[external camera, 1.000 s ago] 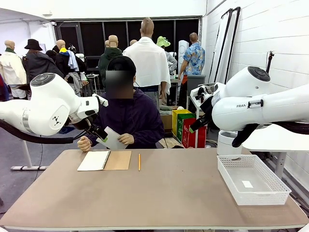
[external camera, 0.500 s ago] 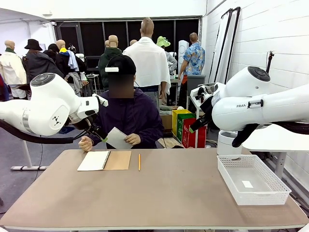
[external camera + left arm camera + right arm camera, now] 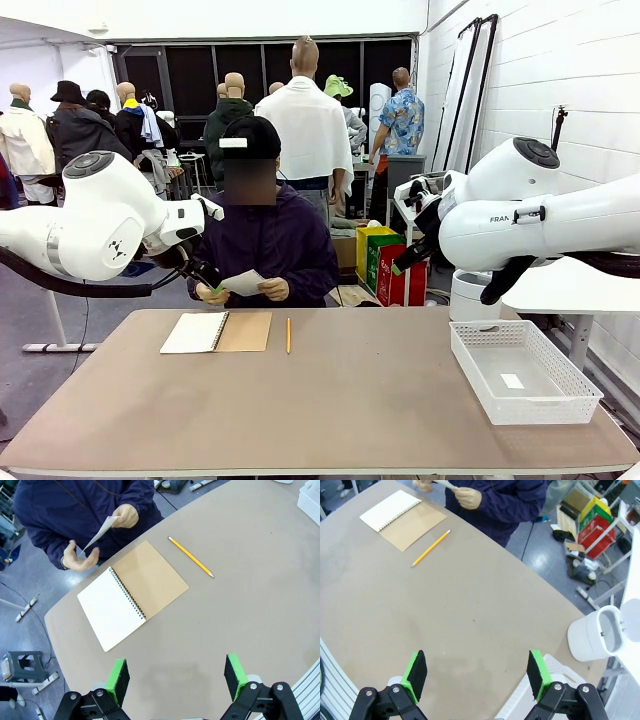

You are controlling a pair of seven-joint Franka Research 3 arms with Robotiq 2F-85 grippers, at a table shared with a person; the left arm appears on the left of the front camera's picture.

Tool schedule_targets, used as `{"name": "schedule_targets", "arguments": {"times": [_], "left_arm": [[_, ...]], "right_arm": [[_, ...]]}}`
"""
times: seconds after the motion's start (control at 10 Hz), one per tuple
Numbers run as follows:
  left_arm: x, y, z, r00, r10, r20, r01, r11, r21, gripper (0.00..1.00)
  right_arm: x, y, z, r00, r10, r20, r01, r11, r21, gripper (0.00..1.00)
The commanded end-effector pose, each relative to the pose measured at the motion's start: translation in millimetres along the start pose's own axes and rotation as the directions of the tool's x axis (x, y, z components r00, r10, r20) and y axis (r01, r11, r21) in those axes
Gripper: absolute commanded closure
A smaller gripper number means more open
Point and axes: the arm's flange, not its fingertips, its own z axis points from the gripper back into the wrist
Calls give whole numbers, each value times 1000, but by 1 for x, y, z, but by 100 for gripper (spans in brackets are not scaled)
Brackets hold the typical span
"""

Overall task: Sort the paper based on its condition.
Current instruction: If a person hands you a paper, place it in the Organizing basket , and if it's crumpled, put it in the Trash can.

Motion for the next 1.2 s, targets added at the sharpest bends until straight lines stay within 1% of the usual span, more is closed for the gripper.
{"name": "schedule_targets", "arguments": {"times": [0.0,1.1], "left_arm": [[2,2,-1,1000,4,-3,-4,1000,-1,0],[2,2,-1,1000,4,-3,-4,1000,-1,0]], "right_arm": [[0,0,0,1000,0,1,0,1000,3,0],[0,0,0,1000,0,1,0,1000,3,0]]}}
